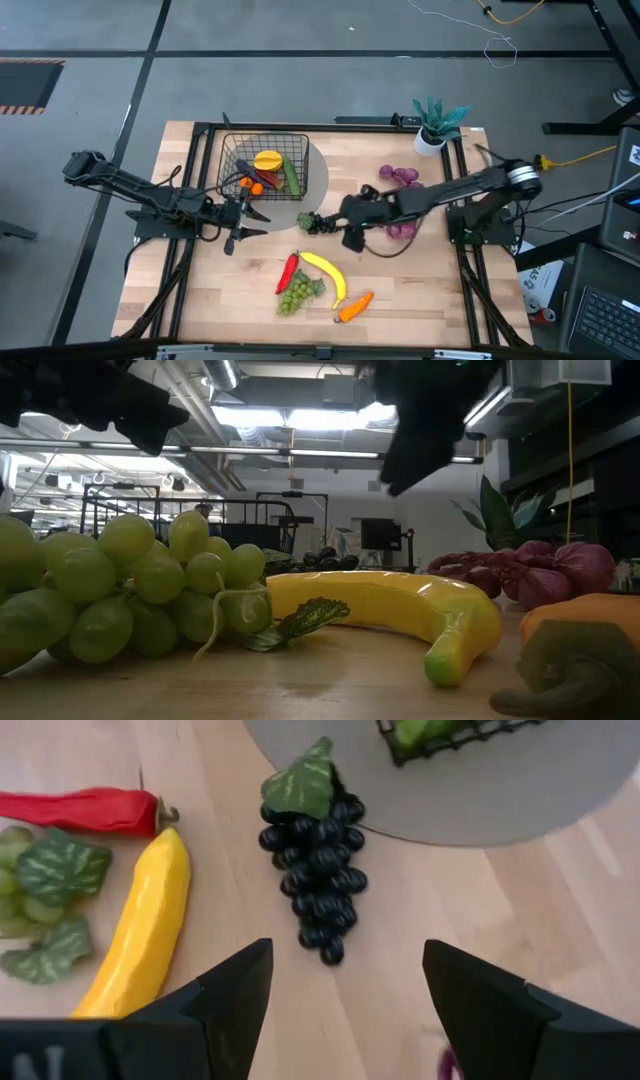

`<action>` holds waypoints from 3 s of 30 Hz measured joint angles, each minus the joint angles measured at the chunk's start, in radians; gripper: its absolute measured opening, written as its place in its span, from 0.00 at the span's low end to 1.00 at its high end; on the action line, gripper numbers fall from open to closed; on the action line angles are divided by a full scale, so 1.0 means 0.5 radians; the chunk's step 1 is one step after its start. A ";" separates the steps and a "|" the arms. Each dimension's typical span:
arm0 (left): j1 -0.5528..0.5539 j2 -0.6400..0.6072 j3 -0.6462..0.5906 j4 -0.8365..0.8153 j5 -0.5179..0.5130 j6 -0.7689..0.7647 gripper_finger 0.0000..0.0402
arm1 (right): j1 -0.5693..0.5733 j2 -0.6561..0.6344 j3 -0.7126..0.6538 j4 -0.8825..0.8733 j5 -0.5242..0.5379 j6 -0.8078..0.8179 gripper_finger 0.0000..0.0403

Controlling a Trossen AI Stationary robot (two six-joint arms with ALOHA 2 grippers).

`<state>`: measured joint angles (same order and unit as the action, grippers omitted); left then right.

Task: Build produce basket
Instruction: Put the yellow banana into the wire basket

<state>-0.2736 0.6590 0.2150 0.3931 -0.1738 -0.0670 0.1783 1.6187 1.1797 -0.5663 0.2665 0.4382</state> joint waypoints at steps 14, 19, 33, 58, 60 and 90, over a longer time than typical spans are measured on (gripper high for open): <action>0.000 0.000 0.000 -0.028 0.000 -0.001 0.37 | 0.028 0.532 0.498 -0.208 -0.431 0.029 0.65; 0.001 0.000 0.000 -0.032 0.000 -0.003 0.37 | 0.151 0.541 0.501 -0.154 -0.419 0.279 0.65; 0.000 0.000 0.000 -0.034 0.000 -0.027 0.37 | 0.472 0.751 0.500 -0.182 -0.186 0.848 0.65; 0.001 0.003 0.000 -0.049 0.007 -0.060 0.37 | 0.466 0.959 0.505 -0.154 -0.163 1.261 0.64; 0.000 0.003 0.000 -0.061 0.007 -0.060 0.37 | 0.458 0.959 0.506 -0.178 -0.175 1.261 0.62; -0.003 0.002 -0.001 -0.135 0.007 -0.177 0.37 | 0.197 0.684 1.543 -1.049 1.586 0.511 0.31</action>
<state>-0.2749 0.6601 0.2146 0.3254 -0.1703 -0.1553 0.2768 1.9610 1.9511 -1.0908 1.0592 0.6935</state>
